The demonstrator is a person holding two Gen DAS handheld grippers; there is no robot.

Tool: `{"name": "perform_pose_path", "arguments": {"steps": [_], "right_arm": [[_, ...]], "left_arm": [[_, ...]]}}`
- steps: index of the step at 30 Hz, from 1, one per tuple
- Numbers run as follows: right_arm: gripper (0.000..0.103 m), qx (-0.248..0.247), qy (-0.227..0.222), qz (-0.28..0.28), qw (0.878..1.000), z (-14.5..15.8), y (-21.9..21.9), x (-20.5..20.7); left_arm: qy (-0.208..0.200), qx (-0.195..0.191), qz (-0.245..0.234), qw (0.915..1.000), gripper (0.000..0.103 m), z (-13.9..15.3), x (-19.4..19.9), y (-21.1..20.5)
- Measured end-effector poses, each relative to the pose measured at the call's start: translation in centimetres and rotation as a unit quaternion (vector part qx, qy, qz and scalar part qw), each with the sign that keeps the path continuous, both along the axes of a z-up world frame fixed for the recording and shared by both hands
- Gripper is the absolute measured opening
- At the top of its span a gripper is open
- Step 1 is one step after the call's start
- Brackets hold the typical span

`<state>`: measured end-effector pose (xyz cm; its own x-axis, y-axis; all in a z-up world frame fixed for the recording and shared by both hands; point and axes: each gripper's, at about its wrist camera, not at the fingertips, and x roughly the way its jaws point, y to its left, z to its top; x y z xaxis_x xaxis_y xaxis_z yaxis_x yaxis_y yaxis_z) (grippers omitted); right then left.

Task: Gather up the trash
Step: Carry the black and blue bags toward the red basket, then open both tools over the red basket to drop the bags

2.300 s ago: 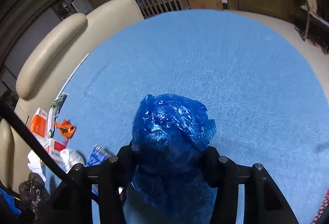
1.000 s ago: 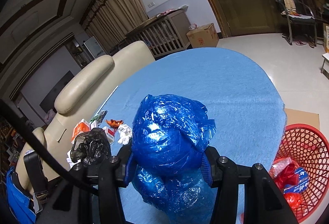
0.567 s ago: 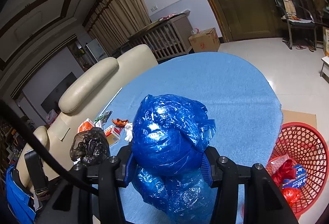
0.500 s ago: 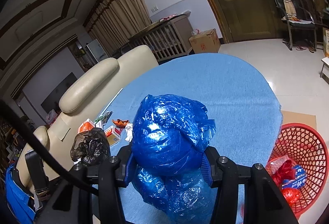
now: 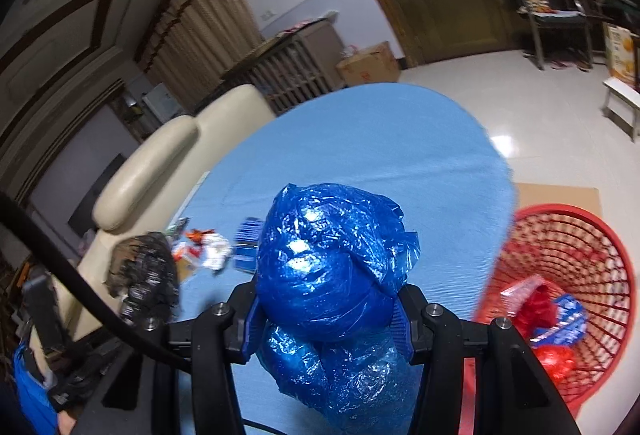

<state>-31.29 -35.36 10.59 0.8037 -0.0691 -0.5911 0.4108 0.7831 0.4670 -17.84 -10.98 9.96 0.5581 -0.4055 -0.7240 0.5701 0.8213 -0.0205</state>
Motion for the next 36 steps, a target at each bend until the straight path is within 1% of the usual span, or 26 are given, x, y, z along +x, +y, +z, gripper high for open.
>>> {"name": "perform_pose_path", "arguments": {"steps": [5, 9, 12, 15, 21, 25, 30, 36], "right_arm": [[0.054, -0.001, 0.02, -0.054, 0.998, -1.3, -3.4, -3.7], [0.054, 0.006, 0.05, -0.103, 0.993, -3.2, -6.6, -7.0], [0.054, 0.016, 0.07, -0.128, 0.989, -4.8, -8.4, -8.9], [0.054, 0.023, 0.081, -0.143, 0.986, -5.5, -9.6, -10.0], [0.054, 0.024, 0.091, -0.158, 0.983, -6.1, -10.7, -10.9], [0.054, 0.026, 0.092, -0.164, 0.982, -5.8, -10.4, -10.5], [0.054, 0.027, 0.086, -0.17, 0.981, -5.8, -11.1, -10.4], [0.054, 0.031, 0.097, -0.163, 0.981, -6.7, -12.4, -9.8]], "left_arm": [[-0.007, 0.004, -0.034, 0.9994, 0.029, 0.3, -0.7, -2.9], [-0.009, 0.007, -0.062, 0.998, 0.029, 0.3, -1.4, -4.7], [-0.005, 0.009, -0.075, 0.9971, 0.029, 0.1, -1.9, -5.8], [-0.004, 0.012, -0.088, 0.9961, 0.029, 0.2, -2.2, -6.7], [-0.002, 0.007, -0.123, 0.9924, 0.029, 0.4, -3.4, -9.9], [0.004, 0.01, -0.168, 0.9857, 0.029, 0.3, -4.8, -13.3], [-0.004, 0.003, -0.213, 0.977, 0.029, 1.2, -7.0, -16.7], [-0.005, 0.002, -0.229, 0.9735, 0.029, 1.4, -8.2, -17.9]]}}
